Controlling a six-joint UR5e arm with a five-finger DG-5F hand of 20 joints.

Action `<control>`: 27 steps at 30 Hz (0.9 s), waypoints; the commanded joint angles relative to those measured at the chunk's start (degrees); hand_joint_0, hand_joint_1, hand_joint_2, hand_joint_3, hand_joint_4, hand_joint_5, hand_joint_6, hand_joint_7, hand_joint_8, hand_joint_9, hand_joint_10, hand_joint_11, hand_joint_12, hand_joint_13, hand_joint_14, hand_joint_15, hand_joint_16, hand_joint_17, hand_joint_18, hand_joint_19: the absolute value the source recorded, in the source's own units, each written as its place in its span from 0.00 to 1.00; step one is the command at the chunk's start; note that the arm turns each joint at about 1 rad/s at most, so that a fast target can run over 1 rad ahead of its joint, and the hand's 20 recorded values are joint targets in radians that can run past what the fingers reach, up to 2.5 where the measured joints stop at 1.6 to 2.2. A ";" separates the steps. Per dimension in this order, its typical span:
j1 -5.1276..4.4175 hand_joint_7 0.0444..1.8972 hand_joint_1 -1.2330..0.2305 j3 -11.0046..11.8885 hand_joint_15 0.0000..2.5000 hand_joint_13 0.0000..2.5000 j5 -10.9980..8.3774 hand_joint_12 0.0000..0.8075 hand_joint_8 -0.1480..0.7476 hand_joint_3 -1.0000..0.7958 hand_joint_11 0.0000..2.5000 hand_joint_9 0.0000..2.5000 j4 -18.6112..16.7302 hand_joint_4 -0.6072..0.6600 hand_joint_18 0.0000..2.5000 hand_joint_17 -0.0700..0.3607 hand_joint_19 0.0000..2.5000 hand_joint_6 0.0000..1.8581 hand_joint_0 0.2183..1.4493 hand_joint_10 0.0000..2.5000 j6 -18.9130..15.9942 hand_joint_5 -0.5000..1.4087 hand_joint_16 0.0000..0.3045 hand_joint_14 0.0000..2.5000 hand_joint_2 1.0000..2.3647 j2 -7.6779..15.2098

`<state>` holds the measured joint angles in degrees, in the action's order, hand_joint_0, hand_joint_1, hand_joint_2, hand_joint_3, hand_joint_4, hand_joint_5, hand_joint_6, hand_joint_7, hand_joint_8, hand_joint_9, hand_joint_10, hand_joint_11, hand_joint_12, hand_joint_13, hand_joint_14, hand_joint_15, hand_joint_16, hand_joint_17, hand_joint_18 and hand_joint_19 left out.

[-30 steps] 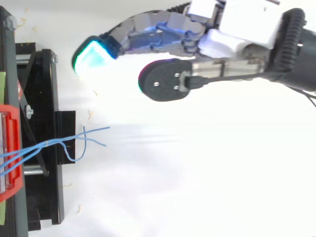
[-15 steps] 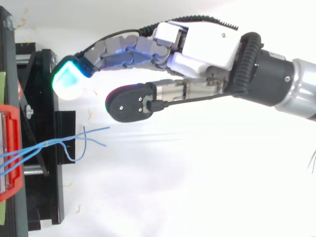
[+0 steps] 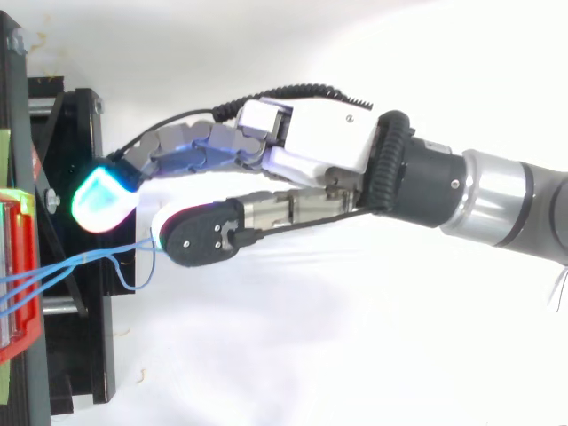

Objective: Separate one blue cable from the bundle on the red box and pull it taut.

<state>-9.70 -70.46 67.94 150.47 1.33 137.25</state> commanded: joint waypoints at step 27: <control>-2.34 0.50 0.44 1.73 0.08 0.19 0.61 0.38 0.40 0.28 0.04 0.23 -3.43 0.71 0.08 0.40 0.11 0.27 0.26 0.00 -1.07 0.21 0.15 0.00 0.00 2.40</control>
<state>-11.94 -68.72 68.55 146.82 0.44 139.64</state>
